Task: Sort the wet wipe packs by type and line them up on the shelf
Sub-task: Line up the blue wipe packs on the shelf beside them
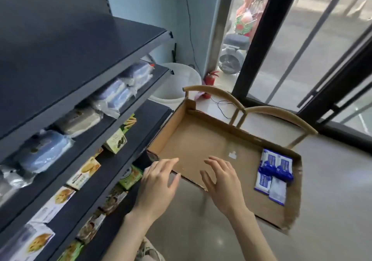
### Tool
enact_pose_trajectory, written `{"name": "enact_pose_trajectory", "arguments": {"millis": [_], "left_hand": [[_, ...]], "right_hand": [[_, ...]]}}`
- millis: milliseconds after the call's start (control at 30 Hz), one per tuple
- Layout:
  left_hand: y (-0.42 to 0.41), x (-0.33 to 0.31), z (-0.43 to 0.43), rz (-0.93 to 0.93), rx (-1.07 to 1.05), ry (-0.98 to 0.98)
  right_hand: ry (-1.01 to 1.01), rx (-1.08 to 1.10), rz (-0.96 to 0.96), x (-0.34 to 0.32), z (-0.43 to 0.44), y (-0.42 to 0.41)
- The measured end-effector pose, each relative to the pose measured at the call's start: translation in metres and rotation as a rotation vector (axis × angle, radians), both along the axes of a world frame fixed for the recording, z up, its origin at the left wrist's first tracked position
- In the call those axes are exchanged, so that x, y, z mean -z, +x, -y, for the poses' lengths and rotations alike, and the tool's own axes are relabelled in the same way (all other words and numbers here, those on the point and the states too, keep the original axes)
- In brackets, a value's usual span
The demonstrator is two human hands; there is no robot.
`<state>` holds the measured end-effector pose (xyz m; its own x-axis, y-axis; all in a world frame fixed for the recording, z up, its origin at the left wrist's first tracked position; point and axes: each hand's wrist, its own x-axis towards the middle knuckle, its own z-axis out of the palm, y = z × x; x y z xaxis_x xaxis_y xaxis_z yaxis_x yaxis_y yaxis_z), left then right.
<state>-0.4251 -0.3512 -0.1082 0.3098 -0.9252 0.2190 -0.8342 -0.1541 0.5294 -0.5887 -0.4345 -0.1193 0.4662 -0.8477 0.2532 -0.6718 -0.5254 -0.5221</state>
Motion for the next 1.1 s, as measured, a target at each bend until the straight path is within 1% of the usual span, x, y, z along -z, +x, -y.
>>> {"name": "enact_pose_trajectory", "arguments": {"millis": [100, 233, 367, 533, 633, 733, 933, 1100], "left_hand": [[-0.069, 0.021, -0.001, -0.073, 0.107, 0.128], [-0.145, 0.037, 0.010, -0.098, 0.276, 0.248], [-0.198, 0.040, 0.046, -0.070, 0.400, 0.276], [-0.248, 0.055, 0.114, -0.051, 0.499, 0.296], [-0.275, 0.077, 0.159, -0.056, 0.520, 0.336], [-0.302, 0.100, 0.208, -0.091, 0.527, 0.422], [-0.344, 0.160, 0.286, -0.174, 0.443, 0.589], [-0.375, 0.224, 0.325, -0.288, 0.313, 0.733]], "right_hand": [[0.052, 0.110, -0.043, 0.023, -0.015, -0.077], [0.143, 0.274, -0.048, 0.039, -0.029, -0.159], [0.182, 0.406, 0.010, 0.045, -0.019, -0.218], [0.220, 0.521, 0.042, 0.059, 0.028, -0.270], [0.278, 0.559, 0.033, 0.076, 0.068, -0.295], [0.364, 0.580, 0.032, 0.096, 0.112, -0.319], [0.538, 0.580, -0.027, 0.142, 0.195, -0.361], [0.740, 0.586, -0.019, 0.200, 0.244, -0.381]]}}
